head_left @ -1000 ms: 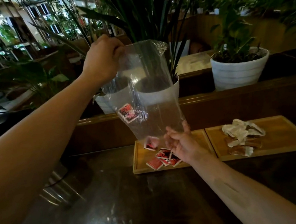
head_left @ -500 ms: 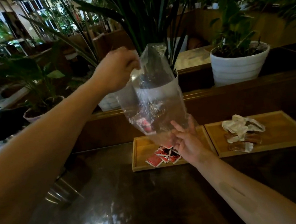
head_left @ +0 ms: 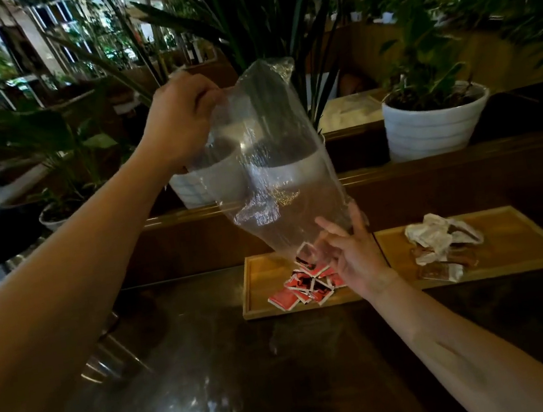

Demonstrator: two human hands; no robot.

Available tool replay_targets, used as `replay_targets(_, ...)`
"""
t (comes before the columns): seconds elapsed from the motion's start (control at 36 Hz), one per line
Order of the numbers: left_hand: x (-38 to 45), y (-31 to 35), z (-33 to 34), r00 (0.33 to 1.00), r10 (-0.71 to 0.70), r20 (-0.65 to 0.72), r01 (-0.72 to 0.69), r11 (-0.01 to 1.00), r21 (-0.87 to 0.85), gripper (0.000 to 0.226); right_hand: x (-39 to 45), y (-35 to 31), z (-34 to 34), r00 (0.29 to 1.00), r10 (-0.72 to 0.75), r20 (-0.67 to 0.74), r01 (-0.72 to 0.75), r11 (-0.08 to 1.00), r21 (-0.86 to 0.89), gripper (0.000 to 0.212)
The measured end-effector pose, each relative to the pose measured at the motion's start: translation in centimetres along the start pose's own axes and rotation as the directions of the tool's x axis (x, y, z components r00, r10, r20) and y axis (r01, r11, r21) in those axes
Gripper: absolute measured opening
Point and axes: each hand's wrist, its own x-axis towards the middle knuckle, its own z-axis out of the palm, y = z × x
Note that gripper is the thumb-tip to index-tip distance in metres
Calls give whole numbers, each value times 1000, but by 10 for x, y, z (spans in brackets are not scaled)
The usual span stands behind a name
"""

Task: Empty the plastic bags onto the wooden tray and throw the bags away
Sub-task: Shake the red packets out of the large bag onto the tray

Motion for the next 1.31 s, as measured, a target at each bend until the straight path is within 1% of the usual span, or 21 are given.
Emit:
replay_targets(0.06, -3, -5, -8, 999, -45, -24, 45, 999, -22, 26, -2, -9, 3, 999, -20, -48, 20, 1000, -10, 68)
replay_targets(0.11, -7, -14, -14, 992, -124, -36, 121, 989, -84, 22, -5, -20, 5, 994, -35, -102, 33, 999, -19, 56)
replay_targets(0.19, -18, -26, -19, 971, -229, -69, 211, 956, -205, 19, -11, -37, 8, 979, -116, -168, 97, 989, -116, 44)
replay_targets(0.28, -33, -34, -18, 955, -283, -86, 250, 929, -274, 16, -16, -53, 7, 956, -214, -203, 175, 965, -195, 35)
replay_targets(0.33, -43, -38, -15, 943, -320, -90, 276, 905, -324, 16, -20, -63, 5, 940, -270, -210, 222, 948, -226, 31)
replay_targets(0.42, -53, -39, -12, 918, -373, -132, 294, 867, -403, 23, -28, -77, 7, 910, -348, -226, 283, 918, -277, 31)
replay_targets(0.5, -60, -33, -6, 893, -414, -175, 294, 832, -470, 23, -37, -88, 7, 885, -404, -231, 324, 891, -318, 27)
replay_targets(0.56, -66, -27, 2, 886, -432, -168, 293, 803, -518, 23, -44, -96, 3, 869, -434, -239, 340, 874, -348, 27)
replay_targets(0.67, -85, -3, 27, 897, -436, -75, 304, 731, -611, 18, -59, -114, -15, 806, -503, -312, 363, 836, -411, 21)
replay_targets(0.81, -110, 37, 69, 922, -379, 81, 341, 693, -635, 11, -82, -139, -59, 666, -607, -433, 376, 775, -508, 19)
replay_targets(0.89, -123, 59, 96, 895, -383, 230, 433, 618, -656, 10, -102, -158, -87, 599, -628, -498, 377, 769, -516, 23)
replay_targets(0.94, -131, 76, 113, 883, -358, 305, 466, 583, -665, 7, -118, -169, -107, 579, -627, -521, 361, 770, -526, 16)
replay_targets(1.03, -139, 110, 129, 872, -299, 387, 489, 547, -680, 9, -142, -185, -135, 568, -641, -516, 327, 751, -574, 8)
replay_targets(1.08, -144, 135, 140, 862, -266, 432, 506, 519, -689, 14, -158, -197, -153, 553, -658, -511, 298, 729, -616, 9)
replay_targets(1.17, -152, 173, 155, 858, -205, 471, 502, 531, -683, 15, -182, -216, -181, 503, -713, -488, 292, 672, -680, 9)
replay_targets(1.19, -154, 187, 159, 856, -197, 478, 503, 526, -686, 14, -189, -222, -189, 497, -723, -479, 280, 657, -700, 10)
replay_targets(1.31, -166, 244, 177, 828, -226, 513, 554, 478, -682, 18, -219, -245, -222, 485, -729, -482, 178, 623, -762, 23)
